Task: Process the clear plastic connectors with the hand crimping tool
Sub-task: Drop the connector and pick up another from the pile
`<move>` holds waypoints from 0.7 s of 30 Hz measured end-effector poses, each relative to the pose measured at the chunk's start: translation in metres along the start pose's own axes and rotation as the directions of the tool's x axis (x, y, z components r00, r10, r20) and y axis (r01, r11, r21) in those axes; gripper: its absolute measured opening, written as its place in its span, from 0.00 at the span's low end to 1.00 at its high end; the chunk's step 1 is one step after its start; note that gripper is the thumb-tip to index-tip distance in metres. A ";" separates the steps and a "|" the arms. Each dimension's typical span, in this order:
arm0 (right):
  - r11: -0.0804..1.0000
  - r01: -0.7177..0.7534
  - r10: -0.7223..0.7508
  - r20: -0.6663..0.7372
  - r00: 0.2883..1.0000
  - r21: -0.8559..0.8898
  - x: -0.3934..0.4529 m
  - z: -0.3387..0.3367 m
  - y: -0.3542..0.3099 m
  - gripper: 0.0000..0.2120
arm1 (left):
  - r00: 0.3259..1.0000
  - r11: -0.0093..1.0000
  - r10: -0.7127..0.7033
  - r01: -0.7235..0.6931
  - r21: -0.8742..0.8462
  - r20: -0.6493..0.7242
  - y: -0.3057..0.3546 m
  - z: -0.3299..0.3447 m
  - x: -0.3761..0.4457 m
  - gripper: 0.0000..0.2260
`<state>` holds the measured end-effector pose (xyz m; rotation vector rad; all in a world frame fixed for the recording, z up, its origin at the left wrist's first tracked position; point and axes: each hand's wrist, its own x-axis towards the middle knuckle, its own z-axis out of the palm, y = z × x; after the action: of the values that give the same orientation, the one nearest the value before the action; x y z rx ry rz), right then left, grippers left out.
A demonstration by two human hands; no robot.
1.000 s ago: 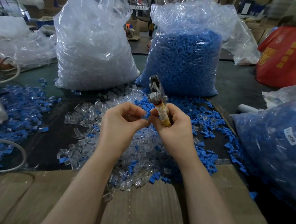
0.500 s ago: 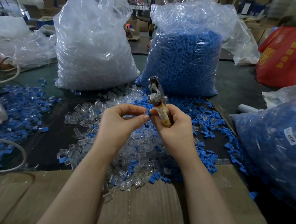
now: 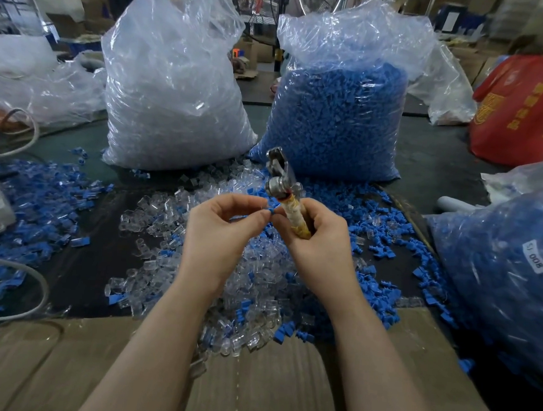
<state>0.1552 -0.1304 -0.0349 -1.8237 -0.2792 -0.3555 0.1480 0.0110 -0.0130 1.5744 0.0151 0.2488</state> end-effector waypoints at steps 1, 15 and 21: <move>1.000 -0.001 0.001 -0.001 1.000 -0.004 0.000 0.000 0.000 0.06 | 1.000 1.000 0.001 -0.001 0.001 0.002 0.000 0.000 0.000 0.08; 0.968 -0.057 0.086 0.110 0.990 -0.246 0.003 -0.020 0.012 0.09 | 0.999 0.978 -0.007 0.001 -0.206 -0.032 -0.003 -0.003 0.003 0.10; 0.944 -0.043 0.108 0.186 0.977 -0.326 0.001 -0.021 0.012 0.12 | 0.998 0.975 0.050 -0.057 -0.217 -0.040 -0.002 -0.007 0.005 0.09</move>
<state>0.1591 -0.1536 -0.0399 -2.1909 -0.3033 -0.1668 0.1518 0.0185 -0.0142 1.3533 -0.0277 0.3092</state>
